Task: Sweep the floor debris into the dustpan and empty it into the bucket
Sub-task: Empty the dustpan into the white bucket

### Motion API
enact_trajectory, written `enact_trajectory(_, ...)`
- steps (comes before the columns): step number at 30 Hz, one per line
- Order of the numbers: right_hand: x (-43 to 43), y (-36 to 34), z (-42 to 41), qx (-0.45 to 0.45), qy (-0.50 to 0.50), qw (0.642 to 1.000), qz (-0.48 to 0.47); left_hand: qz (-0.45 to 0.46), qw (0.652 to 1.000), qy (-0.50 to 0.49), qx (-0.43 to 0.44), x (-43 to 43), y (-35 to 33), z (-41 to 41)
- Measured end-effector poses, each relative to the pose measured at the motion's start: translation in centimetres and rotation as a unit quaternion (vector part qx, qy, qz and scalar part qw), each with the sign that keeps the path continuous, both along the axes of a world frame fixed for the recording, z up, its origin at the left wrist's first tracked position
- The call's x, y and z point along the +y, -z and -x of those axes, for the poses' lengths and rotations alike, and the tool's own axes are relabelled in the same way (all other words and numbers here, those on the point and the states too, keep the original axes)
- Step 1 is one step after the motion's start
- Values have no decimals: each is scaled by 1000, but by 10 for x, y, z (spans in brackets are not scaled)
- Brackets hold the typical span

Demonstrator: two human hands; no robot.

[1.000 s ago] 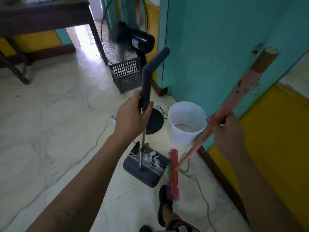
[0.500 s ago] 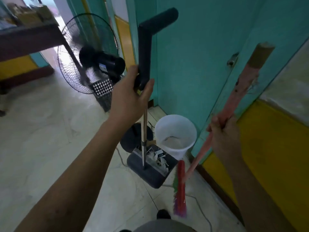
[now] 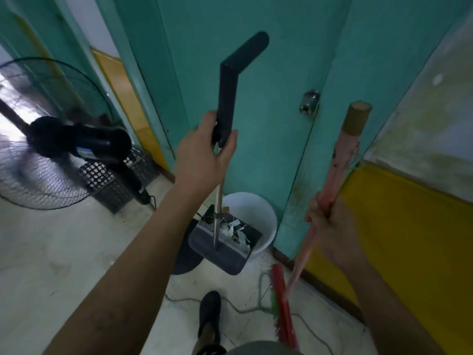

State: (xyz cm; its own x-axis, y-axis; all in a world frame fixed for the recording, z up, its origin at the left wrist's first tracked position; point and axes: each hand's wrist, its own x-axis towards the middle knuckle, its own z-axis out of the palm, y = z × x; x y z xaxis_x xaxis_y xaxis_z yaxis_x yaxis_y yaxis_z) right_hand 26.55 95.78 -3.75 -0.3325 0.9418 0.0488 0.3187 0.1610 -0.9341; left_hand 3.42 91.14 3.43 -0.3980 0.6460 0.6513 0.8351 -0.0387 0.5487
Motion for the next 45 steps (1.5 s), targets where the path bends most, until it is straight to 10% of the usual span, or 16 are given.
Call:
enact_trajectory(7,23,4,40,-59,74,995,-24,-4,997,77,12,55,29,68)
enact_trajectory(13,38,4,80,-60,148,987,-11,25,895,217,-390,99,30,108)
enact_trajectory(16,40,9,96,-41,213,976,-6,57,865,255,-429,119,26,121)
enact_trajectory(29,22,16,96,33,348,937,12,166,850,345,-361,171,19,110)
enact_trajectory(45,-15,27,24,56,389,919,24,441,686,578,-19,172,9,26)
